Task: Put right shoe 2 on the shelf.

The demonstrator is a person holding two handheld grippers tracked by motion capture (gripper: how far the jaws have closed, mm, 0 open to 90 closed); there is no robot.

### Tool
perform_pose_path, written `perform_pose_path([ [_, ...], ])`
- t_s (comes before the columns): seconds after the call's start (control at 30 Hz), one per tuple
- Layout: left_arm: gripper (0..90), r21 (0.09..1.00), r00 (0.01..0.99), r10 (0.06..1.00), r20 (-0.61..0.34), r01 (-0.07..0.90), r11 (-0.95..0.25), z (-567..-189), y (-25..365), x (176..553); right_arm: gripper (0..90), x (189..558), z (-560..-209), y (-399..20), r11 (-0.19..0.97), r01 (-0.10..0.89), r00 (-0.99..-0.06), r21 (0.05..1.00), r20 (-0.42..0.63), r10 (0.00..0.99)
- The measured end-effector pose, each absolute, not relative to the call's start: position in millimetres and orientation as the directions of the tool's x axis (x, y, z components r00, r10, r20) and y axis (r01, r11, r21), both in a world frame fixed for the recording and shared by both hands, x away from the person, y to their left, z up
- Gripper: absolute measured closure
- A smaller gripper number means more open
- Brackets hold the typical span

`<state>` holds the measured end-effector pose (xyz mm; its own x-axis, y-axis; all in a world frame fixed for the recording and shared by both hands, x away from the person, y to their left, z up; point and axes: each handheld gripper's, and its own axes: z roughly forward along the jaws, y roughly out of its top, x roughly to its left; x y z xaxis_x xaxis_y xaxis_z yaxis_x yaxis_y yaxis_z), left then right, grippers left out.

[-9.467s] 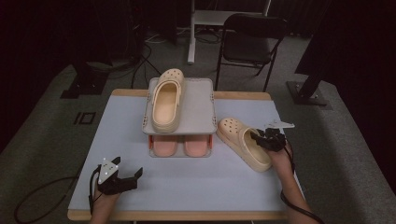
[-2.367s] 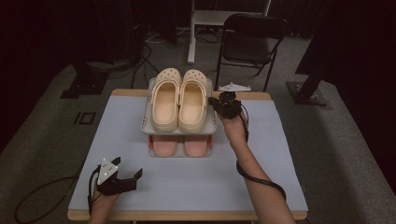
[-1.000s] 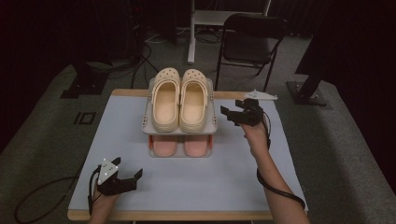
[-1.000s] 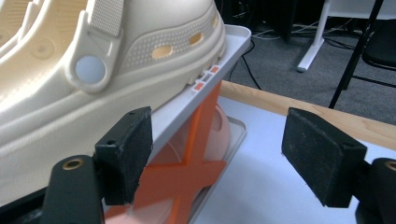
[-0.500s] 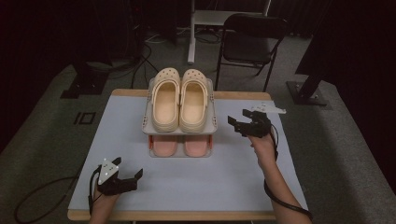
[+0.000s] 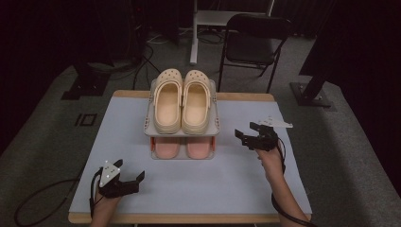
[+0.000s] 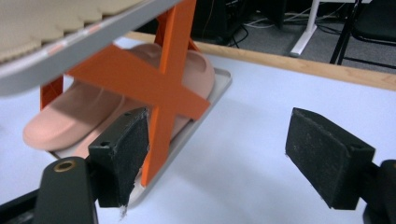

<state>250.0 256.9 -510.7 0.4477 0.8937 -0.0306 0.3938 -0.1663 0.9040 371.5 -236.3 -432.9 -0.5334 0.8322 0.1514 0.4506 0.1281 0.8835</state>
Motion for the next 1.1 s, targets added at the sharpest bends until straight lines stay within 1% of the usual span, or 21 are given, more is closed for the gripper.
perform_pose_path([
  [0.47,1.7,0.903,0.451,0.892,-0.028,0.394,-0.171,-511.5,256.1,250.4,20.3,350.8,-456.9,-242.1,0.148,0.464,-0.559,0.873,0.16,0.813],
  [0.77,1.7,0.903,0.449,0.893,-0.031,0.396,-0.167,-511.5,256.2,250.6,19.6,341.5,-467.7,-245.6,0.178,0.474,-0.571,0.862,0.147,0.808],
  [0.9,1.7,0.905,0.447,0.894,-0.031,0.393,-0.165,-511.3,256.4,250.3,15.1,337.0,-474.1,-249.1,0.176,0.482,-0.567,0.859,0.153,0.809],
  [1.1,1.7,0.905,0.446,0.894,-0.033,0.393,-0.163,-510.7,256.8,250.0,15.2,330.4,-481.2,-257.1,0.171,0.488,-0.559,0.856,0.157,0.814],
])
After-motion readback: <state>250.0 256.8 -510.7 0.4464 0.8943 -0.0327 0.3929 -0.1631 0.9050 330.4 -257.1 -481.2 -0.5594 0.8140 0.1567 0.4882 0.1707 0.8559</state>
